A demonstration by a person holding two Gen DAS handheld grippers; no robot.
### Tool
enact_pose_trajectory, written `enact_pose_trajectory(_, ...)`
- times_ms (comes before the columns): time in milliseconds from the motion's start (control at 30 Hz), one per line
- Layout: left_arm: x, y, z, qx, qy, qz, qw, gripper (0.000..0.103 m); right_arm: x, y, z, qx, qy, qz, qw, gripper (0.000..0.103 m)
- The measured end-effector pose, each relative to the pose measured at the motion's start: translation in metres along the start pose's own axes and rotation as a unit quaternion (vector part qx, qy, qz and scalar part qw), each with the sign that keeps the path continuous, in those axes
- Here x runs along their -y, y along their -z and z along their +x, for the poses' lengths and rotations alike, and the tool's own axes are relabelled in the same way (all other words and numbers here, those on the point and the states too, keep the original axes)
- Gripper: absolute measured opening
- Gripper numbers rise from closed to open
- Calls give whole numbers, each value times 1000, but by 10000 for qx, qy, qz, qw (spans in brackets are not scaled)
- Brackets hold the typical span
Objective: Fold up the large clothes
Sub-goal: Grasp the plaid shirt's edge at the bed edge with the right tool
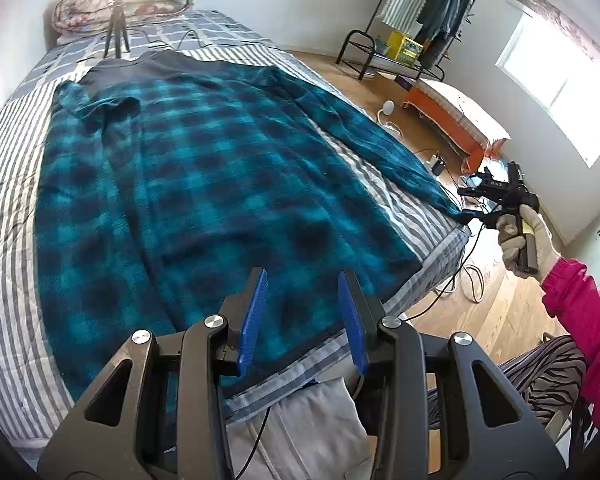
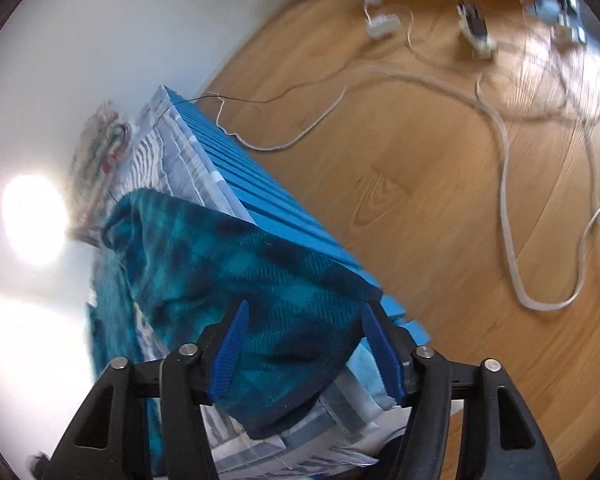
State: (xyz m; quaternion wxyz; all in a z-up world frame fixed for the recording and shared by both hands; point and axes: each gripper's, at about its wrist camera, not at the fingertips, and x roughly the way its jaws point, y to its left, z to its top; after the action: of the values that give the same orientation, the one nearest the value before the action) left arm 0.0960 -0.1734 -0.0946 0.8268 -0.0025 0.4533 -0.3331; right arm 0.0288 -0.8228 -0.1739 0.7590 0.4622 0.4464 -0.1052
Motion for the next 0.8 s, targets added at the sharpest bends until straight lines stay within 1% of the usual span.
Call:
enact_pose_trajectory(67,5,-2,2,-17,0,51,10000,37,9,-3,8,-78,-85,159,9998,67)
enact_pose_trajectory(133,10,-4,4,-50,-11,88,9999,37,13,-5,16,-197,-308,296,9989,67)
enact_pose_trajectory(167,12,-5,5,-56,0,99,9999,37,15,-6,19,-265,-339,326,9985,67)
enact_pose_trajectory(233,16,-5,7,-68,51,113,9999,37,19,-5,20,-191,-48,361,9992,67)
enact_pose_trajectory(267,19,-5,8,-76,64,122,9999,37,23,-4,19,-175,12,439,9989,67)
enact_pose_trajectory(333,25,-4,8,-87,86,182,9998,37,34,-3,17,-189,-141,671,9975,67)
enact_pose_trajectory(400,33,-4,8,-91,60,298,9995,37,43,-3,14,-203,-459,904,9946,67)
enact_pose_trajectory(467,40,-6,8,-90,52,380,9992,37,42,-5,16,-244,-691,903,9932,65)
enact_pose_trajectory(500,42,-7,7,-82,63,402,9991,37,39,-5,17,-268,-745,849,9932,62)
enact_pose_trajectory(533,45,-8,6,-65,76,428,9990,37,33,-6,20,-322,-792,768,9934,56)
enact_pose_trajectory(567,49,-9,4,-30,89,459,9989,37,28,-7,22,-334,-789,712,9938,35)
enact_pose_trajectory(600,50,-9,2,-6,97,481,9988,37,24,-7,22,-341,-752,677,9943,24)
enact_pose_trajectory(633,53,-9,0,24,109,501,9987,37,20,-7,20,-287,-683,629,9953,22)
enact_pose_trajectory(667,56,-10,-3,59,128,523,9985,37,15,-7,16,-184,-647,535,9963,9)
enact_pose_trajectory(700,58,-10,-4,78,140,551,9984,37,12,-6,11,-118,-622,434,9971,4)
enact_pose_trajectory(733,60,-10,-6,97,147,595,9981,37,7,-5,3,1,-559,294,9980,2)
enact_pose_trajectory(800,64,-10,-7,117,140,674,9976,37,-5,-2,-14,218,-638,108,9977,1)
